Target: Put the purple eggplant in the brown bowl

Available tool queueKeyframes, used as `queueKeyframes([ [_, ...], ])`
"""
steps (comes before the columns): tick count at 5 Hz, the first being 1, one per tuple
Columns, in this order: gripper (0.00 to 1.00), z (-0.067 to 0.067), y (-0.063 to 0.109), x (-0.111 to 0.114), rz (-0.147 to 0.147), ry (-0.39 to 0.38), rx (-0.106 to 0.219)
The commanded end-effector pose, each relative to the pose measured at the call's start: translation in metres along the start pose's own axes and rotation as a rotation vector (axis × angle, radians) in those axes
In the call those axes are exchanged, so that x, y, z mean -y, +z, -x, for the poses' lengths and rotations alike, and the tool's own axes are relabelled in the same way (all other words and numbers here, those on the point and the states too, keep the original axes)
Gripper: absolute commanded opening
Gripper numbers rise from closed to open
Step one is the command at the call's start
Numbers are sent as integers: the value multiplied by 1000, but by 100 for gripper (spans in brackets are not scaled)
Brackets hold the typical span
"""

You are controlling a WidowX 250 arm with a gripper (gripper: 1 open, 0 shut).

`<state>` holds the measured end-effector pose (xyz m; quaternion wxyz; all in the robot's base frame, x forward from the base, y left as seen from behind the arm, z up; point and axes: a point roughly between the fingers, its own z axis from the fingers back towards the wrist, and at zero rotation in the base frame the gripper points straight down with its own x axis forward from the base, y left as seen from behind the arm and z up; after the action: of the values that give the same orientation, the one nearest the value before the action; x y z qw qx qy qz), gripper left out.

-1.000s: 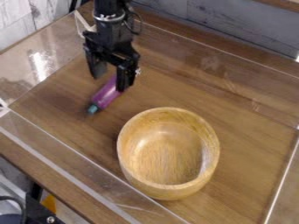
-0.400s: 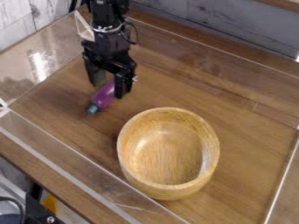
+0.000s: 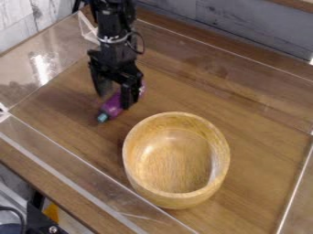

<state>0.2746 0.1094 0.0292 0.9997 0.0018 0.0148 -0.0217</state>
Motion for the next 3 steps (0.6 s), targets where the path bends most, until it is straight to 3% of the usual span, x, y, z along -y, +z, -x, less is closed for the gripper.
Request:
queueKeyframes([
  [1, 100, -9, 10, -8, -15, 10, 51],
  [3, 100, -16, 6, -13, -5, 5, 59],
])
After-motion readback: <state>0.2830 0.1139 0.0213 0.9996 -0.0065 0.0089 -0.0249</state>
